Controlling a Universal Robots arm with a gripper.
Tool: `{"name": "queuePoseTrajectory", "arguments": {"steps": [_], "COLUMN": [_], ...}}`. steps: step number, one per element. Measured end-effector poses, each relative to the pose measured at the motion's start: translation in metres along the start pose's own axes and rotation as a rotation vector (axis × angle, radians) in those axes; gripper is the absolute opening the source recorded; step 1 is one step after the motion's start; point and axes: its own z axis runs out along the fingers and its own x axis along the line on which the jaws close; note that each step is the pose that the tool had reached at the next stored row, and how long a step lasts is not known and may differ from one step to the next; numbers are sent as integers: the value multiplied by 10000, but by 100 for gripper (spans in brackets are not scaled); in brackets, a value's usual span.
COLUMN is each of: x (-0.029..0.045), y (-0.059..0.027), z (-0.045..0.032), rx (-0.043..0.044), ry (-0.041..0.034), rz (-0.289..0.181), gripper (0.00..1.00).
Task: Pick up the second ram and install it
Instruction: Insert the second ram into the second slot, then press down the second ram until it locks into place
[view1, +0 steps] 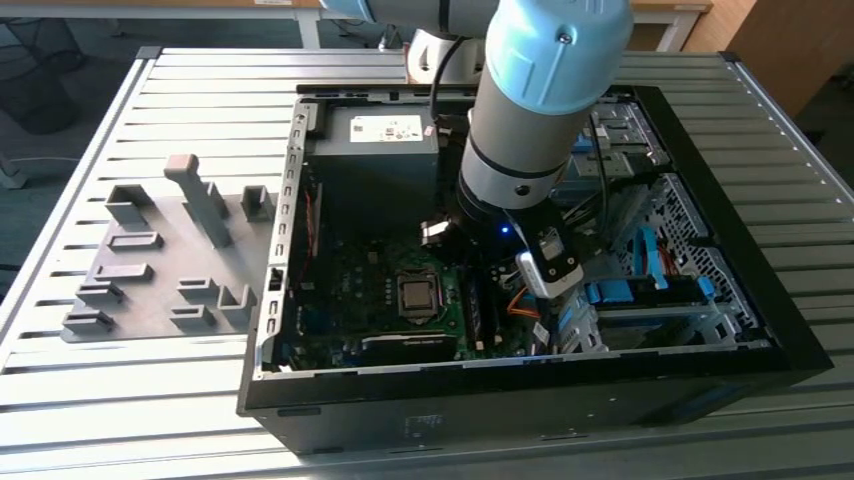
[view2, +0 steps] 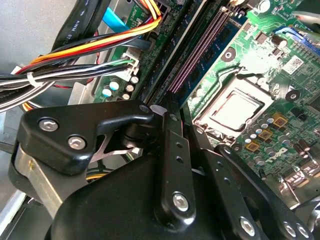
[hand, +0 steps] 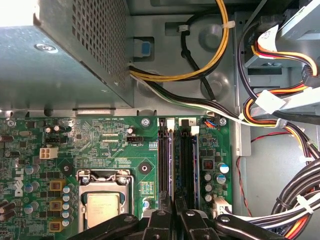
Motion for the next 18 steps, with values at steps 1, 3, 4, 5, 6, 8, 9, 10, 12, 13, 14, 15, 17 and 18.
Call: {"name": "queuePoseTrajectory", "arguments": {"steps": [1,3,4,5,6,8,9,10,12,13,14,15,17,18], "x": [0,0,0,1,1,0,-3,-5,-6,-6,-7,-7,-8,-8], "y": [1,5,5,5,4,4,4,4,4,4,4,4,3,2], "z": [-3,-19,-33,-43,-44,-44,-45,-45,-43,-41,-38,-36,-24,-16], "rx": [-2,-22,-13,1,3,3,5,8,12,12,11,12,12,13], "ry": [-1,-6,-4,0,0,0,2,5,11,14,17,19,21,21], "rz": [0,-1,-1,0,-1,-8,-24,-47,-106,-141,-176,-206,-228,-229], "gripper": [14,14,14,14,14,14,14,14,14,14,14,14,14,14]}}
